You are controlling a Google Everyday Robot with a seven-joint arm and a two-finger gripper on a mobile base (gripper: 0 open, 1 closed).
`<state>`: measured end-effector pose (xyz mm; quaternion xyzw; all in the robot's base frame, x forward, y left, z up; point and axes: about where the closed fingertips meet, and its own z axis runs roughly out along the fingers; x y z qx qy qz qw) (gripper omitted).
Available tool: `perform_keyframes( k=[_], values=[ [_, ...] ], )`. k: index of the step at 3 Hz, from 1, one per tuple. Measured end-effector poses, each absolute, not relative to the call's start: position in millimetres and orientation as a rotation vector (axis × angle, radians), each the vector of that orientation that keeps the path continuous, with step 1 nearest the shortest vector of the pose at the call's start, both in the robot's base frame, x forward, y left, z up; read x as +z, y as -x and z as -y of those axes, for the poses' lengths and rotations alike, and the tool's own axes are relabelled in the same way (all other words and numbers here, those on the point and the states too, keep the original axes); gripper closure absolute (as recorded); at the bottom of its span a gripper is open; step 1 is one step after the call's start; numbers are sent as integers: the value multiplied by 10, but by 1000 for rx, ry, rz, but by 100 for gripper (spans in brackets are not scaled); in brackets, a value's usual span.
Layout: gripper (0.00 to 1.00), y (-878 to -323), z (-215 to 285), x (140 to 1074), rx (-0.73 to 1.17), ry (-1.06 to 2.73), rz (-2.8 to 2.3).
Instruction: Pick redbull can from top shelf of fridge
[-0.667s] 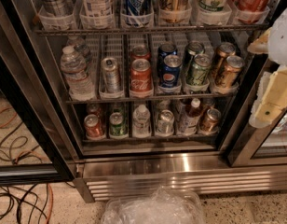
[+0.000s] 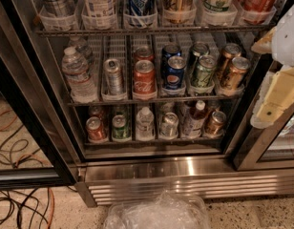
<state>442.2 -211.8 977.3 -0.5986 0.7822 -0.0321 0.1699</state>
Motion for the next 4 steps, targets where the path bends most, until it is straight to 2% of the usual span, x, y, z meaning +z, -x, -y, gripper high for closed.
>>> perform_keyframes(
  k=[1, 3, 4],
  values=[
    [0, -4557, 1859, 9763, 4, 1640, -2130],
    [0, -4835, 937, 10177, 202, 1492, -1817],
    [0, -4771, 582, 10330, 284, 1445, -1731]
  ],
)
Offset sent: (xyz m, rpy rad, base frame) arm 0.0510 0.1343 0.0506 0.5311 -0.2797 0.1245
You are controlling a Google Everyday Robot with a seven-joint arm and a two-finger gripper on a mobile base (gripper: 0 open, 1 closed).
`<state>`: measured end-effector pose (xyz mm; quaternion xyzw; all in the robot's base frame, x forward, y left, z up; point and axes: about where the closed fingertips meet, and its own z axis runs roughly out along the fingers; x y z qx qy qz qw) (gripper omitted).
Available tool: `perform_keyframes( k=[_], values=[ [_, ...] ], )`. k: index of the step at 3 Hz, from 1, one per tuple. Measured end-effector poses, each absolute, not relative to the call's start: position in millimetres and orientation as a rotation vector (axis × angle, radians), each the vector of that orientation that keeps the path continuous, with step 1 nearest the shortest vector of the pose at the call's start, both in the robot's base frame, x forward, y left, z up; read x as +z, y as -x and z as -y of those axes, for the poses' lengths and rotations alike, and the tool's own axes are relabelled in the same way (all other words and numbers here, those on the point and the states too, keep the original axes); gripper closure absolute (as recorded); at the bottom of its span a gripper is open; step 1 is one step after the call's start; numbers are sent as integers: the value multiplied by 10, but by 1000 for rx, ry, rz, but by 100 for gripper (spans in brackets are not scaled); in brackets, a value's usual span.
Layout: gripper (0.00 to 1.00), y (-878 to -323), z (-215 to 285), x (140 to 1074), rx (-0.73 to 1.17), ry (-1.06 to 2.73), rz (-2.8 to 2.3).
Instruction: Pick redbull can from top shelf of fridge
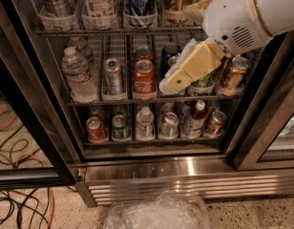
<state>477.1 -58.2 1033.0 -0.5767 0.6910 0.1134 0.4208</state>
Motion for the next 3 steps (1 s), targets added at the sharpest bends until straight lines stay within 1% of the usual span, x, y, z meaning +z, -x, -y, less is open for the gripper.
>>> perform_keyframes(
  k=[1, 3],
  values=[
    [0, -4771, 581, 10330, 284, 1445, -1731],
    [0, -4674, -334, 10187, 418, 1507, -1614]
  ],
)
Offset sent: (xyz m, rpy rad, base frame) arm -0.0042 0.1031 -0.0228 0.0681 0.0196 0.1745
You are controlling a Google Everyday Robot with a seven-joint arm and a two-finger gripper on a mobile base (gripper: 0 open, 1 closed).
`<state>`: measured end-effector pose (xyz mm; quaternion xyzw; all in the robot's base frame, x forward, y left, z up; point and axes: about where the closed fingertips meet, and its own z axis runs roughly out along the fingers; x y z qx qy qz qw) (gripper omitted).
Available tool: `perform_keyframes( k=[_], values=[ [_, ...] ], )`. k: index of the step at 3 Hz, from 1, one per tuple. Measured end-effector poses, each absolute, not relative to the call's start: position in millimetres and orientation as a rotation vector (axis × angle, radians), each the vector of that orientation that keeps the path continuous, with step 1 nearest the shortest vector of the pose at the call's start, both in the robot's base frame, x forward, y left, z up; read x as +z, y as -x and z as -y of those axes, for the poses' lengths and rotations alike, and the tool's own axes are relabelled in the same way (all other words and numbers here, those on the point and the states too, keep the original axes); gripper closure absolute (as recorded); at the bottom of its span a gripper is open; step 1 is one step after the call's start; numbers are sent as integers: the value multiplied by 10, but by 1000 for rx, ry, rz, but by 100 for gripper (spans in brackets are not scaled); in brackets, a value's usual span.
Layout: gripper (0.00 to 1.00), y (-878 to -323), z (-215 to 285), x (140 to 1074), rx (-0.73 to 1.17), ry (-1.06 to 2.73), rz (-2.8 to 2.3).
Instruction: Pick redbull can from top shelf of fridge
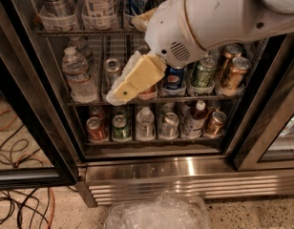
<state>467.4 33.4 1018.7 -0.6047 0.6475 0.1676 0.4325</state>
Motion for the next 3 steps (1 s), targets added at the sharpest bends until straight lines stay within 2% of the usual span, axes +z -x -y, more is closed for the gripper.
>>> perform_keyframes(
  k=[3],
  values=[
    [0, -4303, -1158, 10179, 529, 1324, -1574]
  ],
)
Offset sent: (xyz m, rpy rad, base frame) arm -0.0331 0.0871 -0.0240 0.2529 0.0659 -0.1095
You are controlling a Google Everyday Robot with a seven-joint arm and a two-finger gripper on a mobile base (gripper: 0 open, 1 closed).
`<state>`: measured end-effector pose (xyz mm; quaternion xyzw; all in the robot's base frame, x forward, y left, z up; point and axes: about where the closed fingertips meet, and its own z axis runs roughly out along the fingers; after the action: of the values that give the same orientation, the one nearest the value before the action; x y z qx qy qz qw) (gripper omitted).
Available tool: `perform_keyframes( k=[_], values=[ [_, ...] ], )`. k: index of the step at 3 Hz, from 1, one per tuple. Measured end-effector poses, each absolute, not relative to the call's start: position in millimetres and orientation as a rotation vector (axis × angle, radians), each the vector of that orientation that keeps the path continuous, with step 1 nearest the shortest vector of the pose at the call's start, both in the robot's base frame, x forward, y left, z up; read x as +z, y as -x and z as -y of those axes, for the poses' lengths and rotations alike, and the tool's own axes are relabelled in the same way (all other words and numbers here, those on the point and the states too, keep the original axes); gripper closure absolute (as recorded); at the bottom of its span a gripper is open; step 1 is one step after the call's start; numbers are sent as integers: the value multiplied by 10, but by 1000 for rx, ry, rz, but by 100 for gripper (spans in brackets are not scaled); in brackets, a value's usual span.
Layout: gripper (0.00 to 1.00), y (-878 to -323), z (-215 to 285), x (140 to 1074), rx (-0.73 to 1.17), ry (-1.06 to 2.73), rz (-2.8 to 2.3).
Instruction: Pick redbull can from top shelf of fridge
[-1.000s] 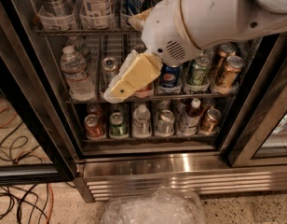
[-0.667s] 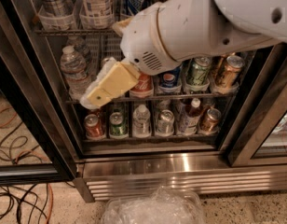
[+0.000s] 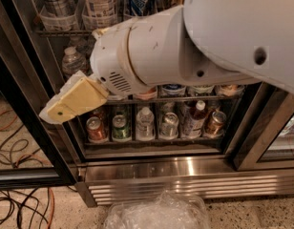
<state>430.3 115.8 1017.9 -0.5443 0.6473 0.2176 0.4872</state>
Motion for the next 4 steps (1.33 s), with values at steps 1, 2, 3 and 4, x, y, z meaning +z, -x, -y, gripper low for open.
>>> perform_keyframes(
  k=[1, 2, 3, 4],
  values=[
    [0, -4303, -1158, 10179, 529, 1324, -1574],
    [0, -4326, -1257, 10250, 538, 1242, -1546],
    [0, -4378, -1424, 10355, 541, 1093, -1506],
    [0, -4415, -1649, 10444, 587, 1017, -1470]
  ],
)
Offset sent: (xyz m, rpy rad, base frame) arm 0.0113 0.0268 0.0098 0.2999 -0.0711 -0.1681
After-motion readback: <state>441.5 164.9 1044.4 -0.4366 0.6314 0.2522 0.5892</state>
